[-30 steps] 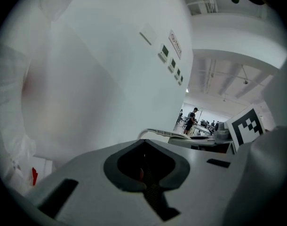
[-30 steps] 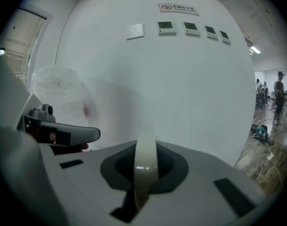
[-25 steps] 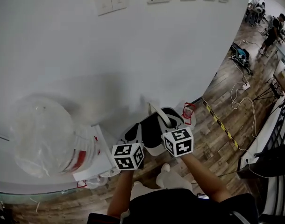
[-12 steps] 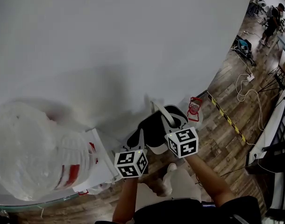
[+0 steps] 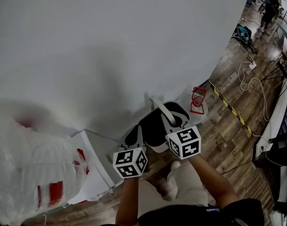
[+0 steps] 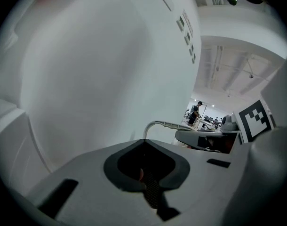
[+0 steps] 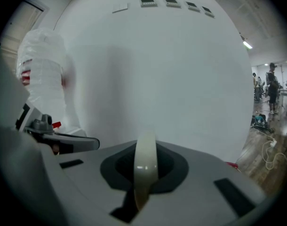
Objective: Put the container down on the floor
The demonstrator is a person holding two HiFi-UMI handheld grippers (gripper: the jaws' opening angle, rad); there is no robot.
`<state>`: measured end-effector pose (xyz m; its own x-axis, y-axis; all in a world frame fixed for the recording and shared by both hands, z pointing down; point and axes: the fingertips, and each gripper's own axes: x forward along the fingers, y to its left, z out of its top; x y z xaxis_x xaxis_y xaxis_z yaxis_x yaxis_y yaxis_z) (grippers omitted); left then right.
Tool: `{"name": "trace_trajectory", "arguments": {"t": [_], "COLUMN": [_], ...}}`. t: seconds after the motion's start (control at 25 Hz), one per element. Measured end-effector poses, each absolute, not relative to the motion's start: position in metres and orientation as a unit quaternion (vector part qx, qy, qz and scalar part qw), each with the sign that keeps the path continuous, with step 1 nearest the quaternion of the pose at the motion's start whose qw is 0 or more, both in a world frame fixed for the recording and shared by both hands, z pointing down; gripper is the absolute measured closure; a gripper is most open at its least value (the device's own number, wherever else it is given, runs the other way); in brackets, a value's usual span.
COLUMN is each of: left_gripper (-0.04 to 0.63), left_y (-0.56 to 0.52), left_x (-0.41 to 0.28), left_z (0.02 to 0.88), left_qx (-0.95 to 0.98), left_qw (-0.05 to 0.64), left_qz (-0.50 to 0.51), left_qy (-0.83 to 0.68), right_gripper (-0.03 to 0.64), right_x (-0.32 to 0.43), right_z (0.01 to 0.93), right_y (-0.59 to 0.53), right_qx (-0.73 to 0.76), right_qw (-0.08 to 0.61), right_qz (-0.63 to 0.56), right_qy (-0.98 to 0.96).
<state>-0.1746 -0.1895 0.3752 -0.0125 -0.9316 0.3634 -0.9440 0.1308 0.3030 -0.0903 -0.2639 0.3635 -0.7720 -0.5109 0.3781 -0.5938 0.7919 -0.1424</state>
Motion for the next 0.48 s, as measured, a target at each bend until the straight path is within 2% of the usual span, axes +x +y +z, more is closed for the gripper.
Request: {"name": "trace_trajectory", "arguments": {"t": [0.48], "left_gripper": [0.583], "left_y": [-0.196], "left_x": [-0.192], "left_z": [0.468], "left_qx": [0.648], "left_qw": [0.250], "left_qz": [0.034], "left_qy": [-0.718], "right_gripper": [0.586], "right_x": [-0.095], "right_z": [0.437], "right_y": [-0.276], "right_qx": [0.303], "right_qw": [0.157], "right_qz": [0.130], "right_qy": [-0.931]}}
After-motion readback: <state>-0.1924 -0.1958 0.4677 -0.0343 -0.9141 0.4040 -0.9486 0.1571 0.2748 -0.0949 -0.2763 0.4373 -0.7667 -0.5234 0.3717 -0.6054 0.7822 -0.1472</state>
